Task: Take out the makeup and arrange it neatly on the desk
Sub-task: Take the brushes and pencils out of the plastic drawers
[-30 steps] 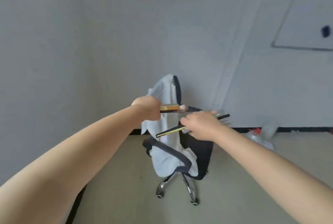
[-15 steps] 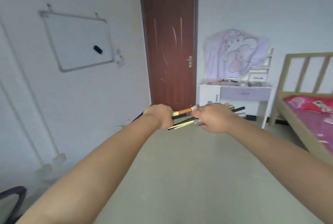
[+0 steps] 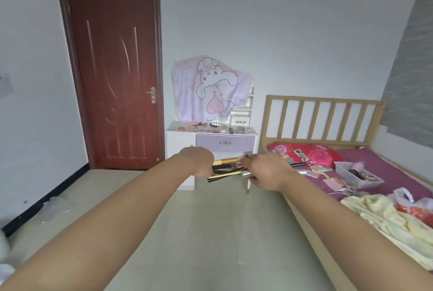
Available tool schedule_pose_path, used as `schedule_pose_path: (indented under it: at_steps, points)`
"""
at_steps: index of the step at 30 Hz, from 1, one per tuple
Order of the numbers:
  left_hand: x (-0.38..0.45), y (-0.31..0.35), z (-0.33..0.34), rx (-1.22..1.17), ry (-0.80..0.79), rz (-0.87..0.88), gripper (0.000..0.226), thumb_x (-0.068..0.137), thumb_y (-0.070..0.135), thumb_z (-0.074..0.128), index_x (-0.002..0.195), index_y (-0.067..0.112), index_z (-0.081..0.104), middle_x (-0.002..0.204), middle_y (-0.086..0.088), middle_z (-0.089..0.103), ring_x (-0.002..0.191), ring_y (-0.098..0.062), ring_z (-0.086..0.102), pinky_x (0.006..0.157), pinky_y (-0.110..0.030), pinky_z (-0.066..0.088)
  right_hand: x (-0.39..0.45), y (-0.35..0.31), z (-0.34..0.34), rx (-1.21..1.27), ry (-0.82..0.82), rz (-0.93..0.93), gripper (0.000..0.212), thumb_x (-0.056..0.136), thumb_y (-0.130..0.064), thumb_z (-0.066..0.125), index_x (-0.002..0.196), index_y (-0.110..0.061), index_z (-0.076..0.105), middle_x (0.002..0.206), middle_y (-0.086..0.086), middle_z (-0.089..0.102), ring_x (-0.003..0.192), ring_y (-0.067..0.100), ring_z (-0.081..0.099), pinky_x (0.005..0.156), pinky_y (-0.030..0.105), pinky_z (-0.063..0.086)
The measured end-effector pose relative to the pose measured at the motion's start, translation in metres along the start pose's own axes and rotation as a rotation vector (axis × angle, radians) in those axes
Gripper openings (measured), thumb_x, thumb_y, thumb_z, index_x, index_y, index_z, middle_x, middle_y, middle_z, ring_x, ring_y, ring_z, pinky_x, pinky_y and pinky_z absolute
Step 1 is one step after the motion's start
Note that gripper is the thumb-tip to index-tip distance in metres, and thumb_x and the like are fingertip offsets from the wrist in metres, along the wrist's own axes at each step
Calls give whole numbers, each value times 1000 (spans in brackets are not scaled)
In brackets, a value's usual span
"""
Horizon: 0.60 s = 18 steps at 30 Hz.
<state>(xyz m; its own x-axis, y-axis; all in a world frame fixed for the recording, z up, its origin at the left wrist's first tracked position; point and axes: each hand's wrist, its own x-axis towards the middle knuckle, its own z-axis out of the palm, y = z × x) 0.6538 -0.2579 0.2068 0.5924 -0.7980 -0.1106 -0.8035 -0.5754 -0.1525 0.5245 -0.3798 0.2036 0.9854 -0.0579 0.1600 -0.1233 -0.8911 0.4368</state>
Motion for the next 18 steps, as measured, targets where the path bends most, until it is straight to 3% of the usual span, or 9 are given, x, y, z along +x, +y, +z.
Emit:
schedule_pose_path:
  at_steps: [4, 7, 11, 13, 16, 18]
  points:
    - [101, -38, -15, 13, 28, 1, 26, 95, 29, 42, 80, 8, 46, 66, 3, 36, 81, -22, 45, 68, -29, 35, 95, 45, 31, -22, 8, 25, 40, 89, -16, 44, 128, -7, 39, 112, 13, 59, 100, 33, 57, 64, 29, 32]
    - [177, -74, -33, 11, 22, -3, 38, 94, 25, 42, 60, 10, 39, 65, -3, 41, 73, -23, 45, 67, -29, 35, 171, 81, 52, -2, 37, 28, 39, 90, -15, 44, 128, -9, 41, 109, 13, 60, 97, 32, 57, 63, 29, 31]
    - [263, -109, -49, 22, 26, 7, 39, 92, 27, 45, 58, 12, 34, 63, -1, 36, 65, -21, 41, 67, -29, 34, 248, 125, 81, -6, 37, 21, 40, 89, -15, 44, 128, -9, 40, 104, 13, 62, 94, 32, 58, 63, 29, 34]
    - [312, -124, -55, 35, 20, 20, 34, 92, 28, 45, 63, 10, 41, 66, -1, 39, 73, -22, 43, 68, -30, 35, 291, 151, 101, -4, 32, 28, 39, 89, -15, 44, 127, -10, 42, 104, 13, 62, 95, 32, 58, 63, 29, 34]
    - [382, -141, -56, 21, 21, 52, 28, 93, 27, 44, 101, 3, 56, 86, -8, 49, 82, -22, 44, 71, -29, 35, 351, 194, 139, 16, 14, 38, 30, 89, -14, 43, 118, -9, 49, 104, 12, 61, 97, 32, 56, 65, 28, 33]
    - [434, -157, -58, 41, 20, 48, 24, 93, 27, 44, 101, 6, 53, 83, -6, 50, 82, -22, 44, 70, -28, 35, 394, 224, 165, 23, -3, 45, 25, 88, -13, 43, 111, -7, 51, 98, 10, 59, 97, 31, 56, 60, 27, 30]
